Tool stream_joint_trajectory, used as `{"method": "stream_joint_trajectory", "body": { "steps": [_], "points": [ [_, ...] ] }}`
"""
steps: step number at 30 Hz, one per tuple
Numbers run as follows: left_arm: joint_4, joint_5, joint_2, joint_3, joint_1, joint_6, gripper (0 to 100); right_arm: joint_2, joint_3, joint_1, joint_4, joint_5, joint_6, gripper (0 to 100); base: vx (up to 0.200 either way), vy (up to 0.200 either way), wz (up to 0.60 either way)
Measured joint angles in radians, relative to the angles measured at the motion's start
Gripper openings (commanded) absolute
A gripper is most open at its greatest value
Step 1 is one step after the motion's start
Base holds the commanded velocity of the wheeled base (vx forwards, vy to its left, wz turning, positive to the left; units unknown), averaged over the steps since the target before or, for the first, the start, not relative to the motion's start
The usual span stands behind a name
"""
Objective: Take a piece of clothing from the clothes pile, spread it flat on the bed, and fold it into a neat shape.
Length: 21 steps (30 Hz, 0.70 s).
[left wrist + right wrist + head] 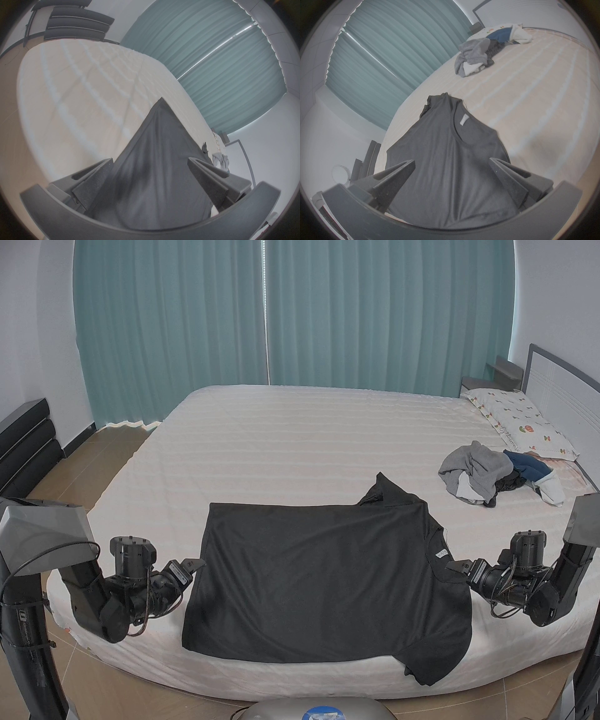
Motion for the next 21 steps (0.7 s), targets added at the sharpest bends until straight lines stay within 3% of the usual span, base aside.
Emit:
{"method": "stream_joint_trajectory", "body": {
  "steps": [6, 13, 21],
  "points": [
    [-0.166, -0.035, -0.024, 0.191, -0.006, 0.000, 100, 0.022, 0.057, 0.003, -0.086, 0.080, 0.084, 100, 0.000, 0.000, 0.00],
    [-0.202, -0.053, -0.031, 0.259, -0.016, -0.031, 100, 0.074, 0.109, 0.005, -0.193, 0.107, 0.111, 100, 0.000, 0.000, 0.00],
    [-0.203, -0.055, -0.034, 0.276, -0.049, -0.037, 100, 0.116, 0.143, 0.023, -0.261, 0.109, 0.113, 100, 0.000, -0.200, 0.00]
  ]
}}
